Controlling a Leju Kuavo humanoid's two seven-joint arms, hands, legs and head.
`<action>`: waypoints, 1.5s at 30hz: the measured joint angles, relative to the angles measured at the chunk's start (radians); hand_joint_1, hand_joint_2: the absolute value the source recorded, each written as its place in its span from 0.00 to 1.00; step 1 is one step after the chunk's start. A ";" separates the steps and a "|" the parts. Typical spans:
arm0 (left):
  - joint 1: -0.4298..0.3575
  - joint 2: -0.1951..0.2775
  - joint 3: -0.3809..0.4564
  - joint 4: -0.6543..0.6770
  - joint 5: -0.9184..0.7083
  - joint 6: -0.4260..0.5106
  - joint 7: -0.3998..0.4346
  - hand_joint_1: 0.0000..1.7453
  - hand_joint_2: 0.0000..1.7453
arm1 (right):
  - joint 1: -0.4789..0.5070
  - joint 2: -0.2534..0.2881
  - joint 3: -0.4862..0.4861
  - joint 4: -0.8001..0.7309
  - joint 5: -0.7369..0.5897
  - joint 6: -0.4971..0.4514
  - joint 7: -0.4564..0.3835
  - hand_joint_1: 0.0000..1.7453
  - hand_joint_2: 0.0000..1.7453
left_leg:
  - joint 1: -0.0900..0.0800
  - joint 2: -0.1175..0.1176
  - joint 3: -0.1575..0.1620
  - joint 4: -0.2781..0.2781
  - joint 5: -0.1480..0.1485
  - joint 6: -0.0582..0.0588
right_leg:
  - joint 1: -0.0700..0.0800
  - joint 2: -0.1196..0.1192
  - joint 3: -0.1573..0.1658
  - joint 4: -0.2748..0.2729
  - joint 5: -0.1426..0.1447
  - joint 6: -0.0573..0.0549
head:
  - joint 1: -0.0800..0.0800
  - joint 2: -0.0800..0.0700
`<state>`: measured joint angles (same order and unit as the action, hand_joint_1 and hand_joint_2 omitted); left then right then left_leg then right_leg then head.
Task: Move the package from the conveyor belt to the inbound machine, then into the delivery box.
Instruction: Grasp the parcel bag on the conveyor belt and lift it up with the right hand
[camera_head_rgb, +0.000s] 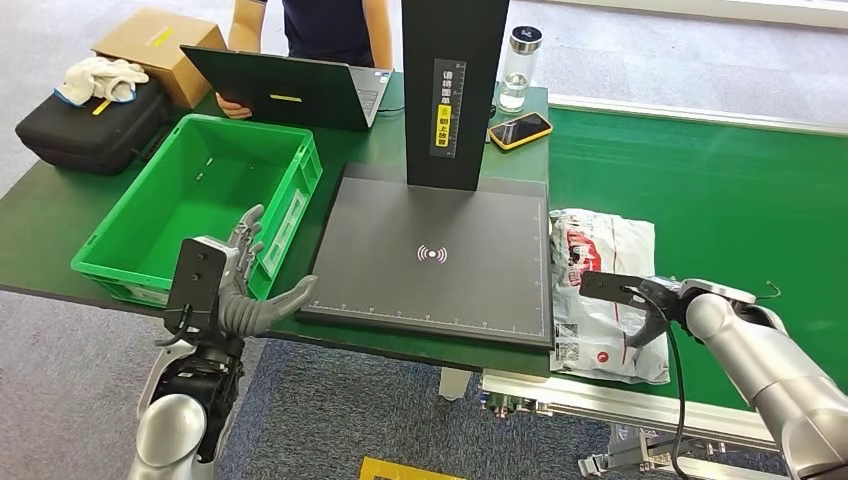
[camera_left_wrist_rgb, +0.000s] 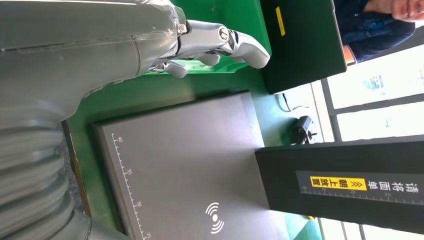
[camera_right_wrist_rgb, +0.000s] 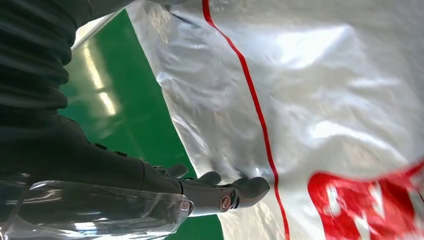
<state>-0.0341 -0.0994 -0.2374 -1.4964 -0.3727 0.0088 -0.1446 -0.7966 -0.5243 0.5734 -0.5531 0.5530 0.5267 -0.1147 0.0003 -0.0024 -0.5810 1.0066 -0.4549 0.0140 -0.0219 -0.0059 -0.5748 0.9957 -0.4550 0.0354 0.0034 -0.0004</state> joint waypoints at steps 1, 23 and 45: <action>0.000 0.001 -0.001 0.002 0.002 0.001 0.000 0.00 1.00 | 0.000 -0.001 0.010 0.003 0.000 0.009 0.005 0.00 1.00 | 0.000 0.000 0.000 0.000 0.000 0.000 | 0.000 0.000 0.000 0.000 0.000 0.000 | 0.000 0.000; -0.005 0.005 -0.021 0.009 0.001 0.002 0.022 0.00 1.00 | -0.017 -0.050 0.158 0.001 -0.106 0.090 0.038 0.00 1.00 | 0.000 0.000 0.000 0.000 0.000 0.000 | 0.000 0.000 0.001 0.000 0.000 0.000 | 0.000 0.000; 0.053 0.005 -0.007 -0.041 -0.008 0.021 0.019 0.00 1.00 | 0.018 0.077 0.187 0.006 -0.103 -0.292 0.076 0.00 1.00 | 0.001 0.001 0.001 0.000 0.000 0.000 | 0.001 0.001 0.001 0.000 0.000 0.000 | 0.000 0.000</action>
<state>0.0190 -0.0942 -0.2441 -1.5377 -0.3811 0.0298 -0.1255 -0.7790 -0.4474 0.7608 -0.5467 0.4501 0.2350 -0.0385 0.0011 -0.0012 -0.5803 1.0063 -0.4548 0.0137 -0.0213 -0.0048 -0.5741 0.9961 -0.4550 0.0352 0.0034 -0.0006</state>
